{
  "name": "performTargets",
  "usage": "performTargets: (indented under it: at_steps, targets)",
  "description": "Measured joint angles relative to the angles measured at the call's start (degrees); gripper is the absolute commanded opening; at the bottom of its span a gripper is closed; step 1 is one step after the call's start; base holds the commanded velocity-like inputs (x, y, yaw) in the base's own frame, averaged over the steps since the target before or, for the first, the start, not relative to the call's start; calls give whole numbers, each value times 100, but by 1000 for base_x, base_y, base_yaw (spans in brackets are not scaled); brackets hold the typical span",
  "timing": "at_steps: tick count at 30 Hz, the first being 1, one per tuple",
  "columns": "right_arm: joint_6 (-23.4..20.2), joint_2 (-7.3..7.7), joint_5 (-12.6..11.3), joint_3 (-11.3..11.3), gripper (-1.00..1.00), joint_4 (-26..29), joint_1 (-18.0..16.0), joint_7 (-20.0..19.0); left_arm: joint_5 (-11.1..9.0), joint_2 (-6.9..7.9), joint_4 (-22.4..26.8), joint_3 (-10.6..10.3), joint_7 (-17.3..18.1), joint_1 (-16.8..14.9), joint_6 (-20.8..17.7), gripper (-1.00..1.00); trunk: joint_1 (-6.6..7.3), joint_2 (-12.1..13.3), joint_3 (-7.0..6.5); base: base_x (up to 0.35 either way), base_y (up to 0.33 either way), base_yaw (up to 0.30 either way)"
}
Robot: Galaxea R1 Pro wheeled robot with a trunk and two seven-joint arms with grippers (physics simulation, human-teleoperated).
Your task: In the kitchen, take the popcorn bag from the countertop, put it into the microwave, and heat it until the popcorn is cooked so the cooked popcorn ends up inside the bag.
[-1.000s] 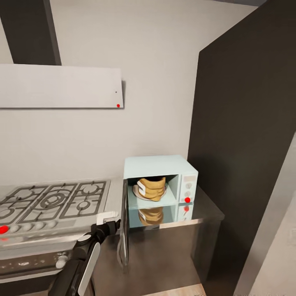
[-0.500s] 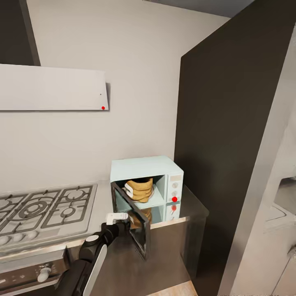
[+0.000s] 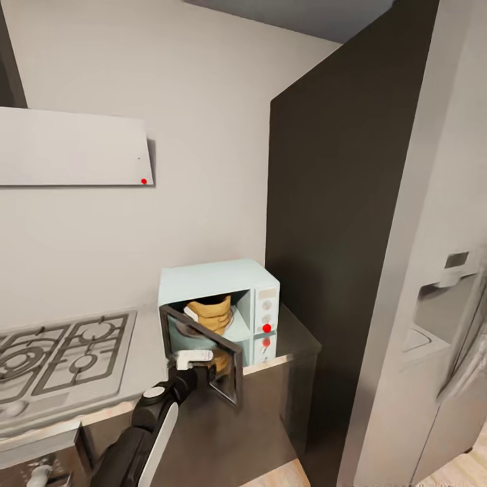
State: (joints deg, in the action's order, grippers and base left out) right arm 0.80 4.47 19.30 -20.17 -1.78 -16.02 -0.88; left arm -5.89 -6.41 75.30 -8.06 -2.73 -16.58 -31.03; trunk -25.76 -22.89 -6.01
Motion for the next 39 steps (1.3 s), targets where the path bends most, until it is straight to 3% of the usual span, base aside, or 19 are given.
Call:
performTargets:
  at_steps: [11, 16, 19, 24, 39]
  targets:
    - [0, -3, 0, 0, 100, 0, 0, 0, 4, -35, 1, 1, -50, 2, 0, 100, 0, 0, -66, 0, 0, -221]
    - [0, -3, 0, 0, 100, 0, 0, 0, -14, -62, -12, -63, -481, 0, -8, 100, 1, -1, -95, 31, 0, -221]
    - [0, -3, 0, 0, 100, 0, 0, 0, 103, -54, -25, -184, -549, -3, -14, 100, 3, -2, -113, 240, 0, -165]
    - [4, 10, 0, 0, 100, -1, -1, 7, -27, -57, -238, -205, -523, 1, 13, 100, 3, -1, -119, 311, 0, -23]
    - [35, 47, 1, 0, 100, 0, -1, 8, -4, -56, -258, -203, -531, 1, 12, 100, 3, -1, -119, 320, 0, 0]
